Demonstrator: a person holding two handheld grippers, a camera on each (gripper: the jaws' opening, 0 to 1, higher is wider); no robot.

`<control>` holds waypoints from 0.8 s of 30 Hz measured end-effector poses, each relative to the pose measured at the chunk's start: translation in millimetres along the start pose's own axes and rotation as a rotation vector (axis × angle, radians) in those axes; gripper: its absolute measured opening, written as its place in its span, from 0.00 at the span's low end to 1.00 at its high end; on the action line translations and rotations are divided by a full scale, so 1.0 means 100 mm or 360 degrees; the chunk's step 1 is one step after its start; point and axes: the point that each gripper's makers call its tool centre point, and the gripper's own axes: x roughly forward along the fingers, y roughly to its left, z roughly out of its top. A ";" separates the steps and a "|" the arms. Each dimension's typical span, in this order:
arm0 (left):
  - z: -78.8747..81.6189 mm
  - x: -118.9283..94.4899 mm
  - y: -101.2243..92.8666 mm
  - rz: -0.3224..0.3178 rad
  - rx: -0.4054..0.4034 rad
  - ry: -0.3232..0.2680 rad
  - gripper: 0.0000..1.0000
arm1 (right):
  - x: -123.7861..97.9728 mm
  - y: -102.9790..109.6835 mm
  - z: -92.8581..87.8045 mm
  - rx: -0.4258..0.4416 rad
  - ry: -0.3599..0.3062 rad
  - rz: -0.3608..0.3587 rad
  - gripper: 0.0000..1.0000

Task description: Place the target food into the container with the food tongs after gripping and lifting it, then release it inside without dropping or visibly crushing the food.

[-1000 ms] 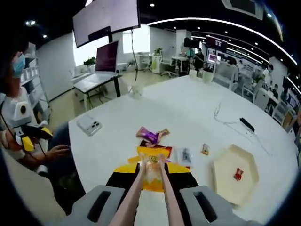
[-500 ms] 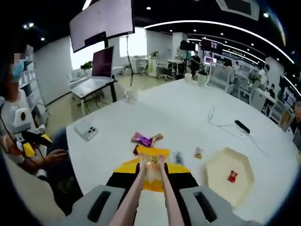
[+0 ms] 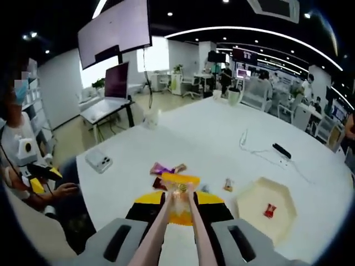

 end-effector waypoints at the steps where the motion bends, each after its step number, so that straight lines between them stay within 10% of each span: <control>1: 0.00 0.00 0.00 0.0000 -0.0001 0.0000 0.42 | 0.00 0.00 0.00 -0.0002 0.0000 -0.0002 0.19; 24: -0.03 0.03 -0.02 -0.0014 -0.0001 0.0025 0.42 | -0.13 -0.14 0.20 0.0016 -0.0074 -0.0071 0.18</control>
